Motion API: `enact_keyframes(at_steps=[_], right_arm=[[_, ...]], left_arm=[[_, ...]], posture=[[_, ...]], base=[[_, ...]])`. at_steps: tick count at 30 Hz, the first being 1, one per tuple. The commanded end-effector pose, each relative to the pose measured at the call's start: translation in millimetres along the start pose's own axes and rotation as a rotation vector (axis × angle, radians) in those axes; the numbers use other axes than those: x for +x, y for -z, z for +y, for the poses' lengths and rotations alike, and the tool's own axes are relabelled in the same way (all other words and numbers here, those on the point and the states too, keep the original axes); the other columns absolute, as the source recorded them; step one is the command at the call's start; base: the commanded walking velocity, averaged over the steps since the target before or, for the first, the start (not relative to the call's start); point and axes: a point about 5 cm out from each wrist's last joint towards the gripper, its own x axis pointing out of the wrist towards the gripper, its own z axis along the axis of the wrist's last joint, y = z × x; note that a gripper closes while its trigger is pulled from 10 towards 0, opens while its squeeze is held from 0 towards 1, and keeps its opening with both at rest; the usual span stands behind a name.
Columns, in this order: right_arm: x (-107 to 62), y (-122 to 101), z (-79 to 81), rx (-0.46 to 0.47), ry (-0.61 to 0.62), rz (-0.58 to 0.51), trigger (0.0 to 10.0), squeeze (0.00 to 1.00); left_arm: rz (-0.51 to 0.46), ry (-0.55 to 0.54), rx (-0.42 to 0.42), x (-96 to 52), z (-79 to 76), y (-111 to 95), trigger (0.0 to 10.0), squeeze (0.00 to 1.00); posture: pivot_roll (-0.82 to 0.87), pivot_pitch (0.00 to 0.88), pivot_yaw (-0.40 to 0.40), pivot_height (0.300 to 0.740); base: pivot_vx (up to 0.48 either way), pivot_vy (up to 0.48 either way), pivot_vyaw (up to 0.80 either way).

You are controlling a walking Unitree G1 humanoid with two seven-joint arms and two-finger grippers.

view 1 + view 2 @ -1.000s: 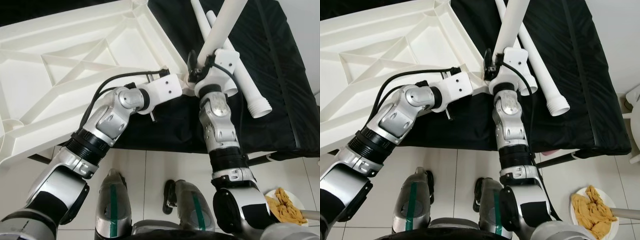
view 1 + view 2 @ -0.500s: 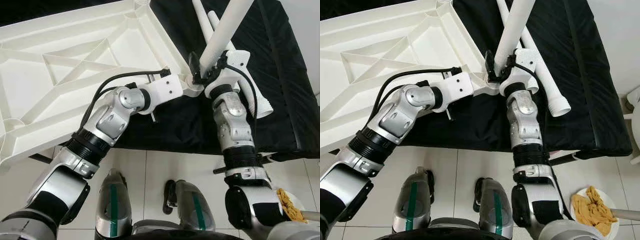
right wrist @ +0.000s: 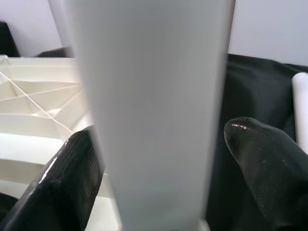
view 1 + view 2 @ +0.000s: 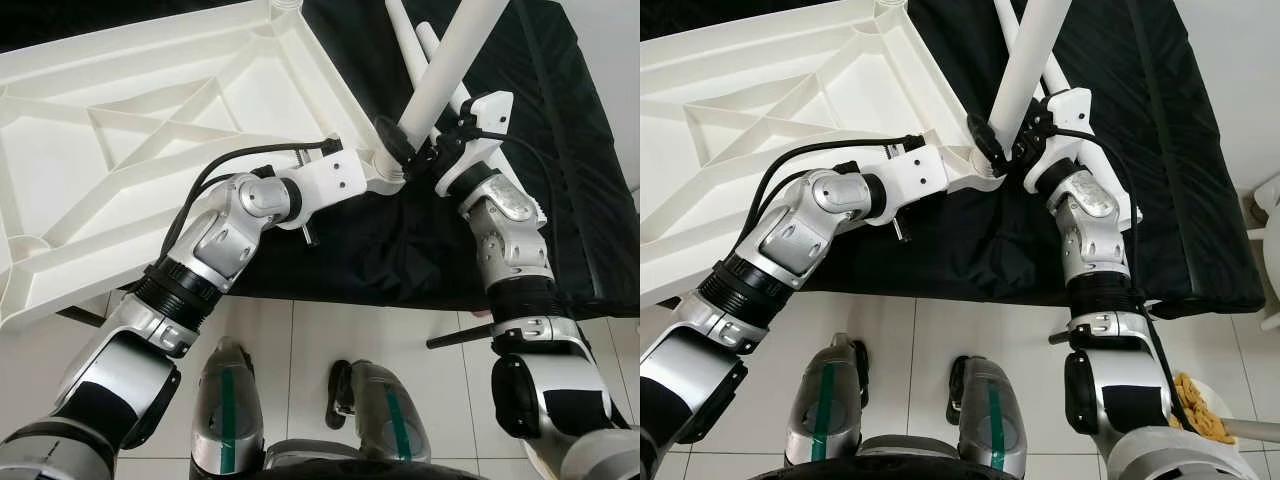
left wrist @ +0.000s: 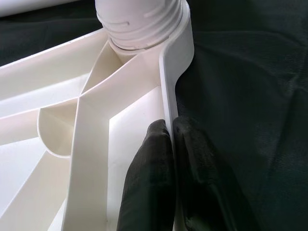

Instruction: Building children table

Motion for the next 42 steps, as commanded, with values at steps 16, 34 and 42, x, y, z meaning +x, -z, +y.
enact_keyframes(at_steps=[16,34,42], right_arm=[[-4.8,3.0,-12.3,0.007,-0.124,0.045,10.0,0.00],[-6.3,7.1,-11.6,0.058,-0.162,0.046,0.0,0.00],[-7.3,7.7,-10.7,0.058,-0.170,0.046,0.0,0.00]], left_arm=[[-0.030,0.020,0.054,1.7,-3.3,-7.9,10.0,0.00],[-0.027,0.018,0.051,0.9,-2.2,-7.4,10.0,0.00],[-0.027,0.015,0.050,0.4,-0.9,-8.0,10.0,0.00]], posture=[[0.06,0.003,-0.062,0.740],[0.06,0.016,-0.061,0.740],[0.06,0.028,-0.063,0.740]], base=[[0.000,0.000,0.00],[0.000,0.000,0.00],[0.000,0.000,0.00]])
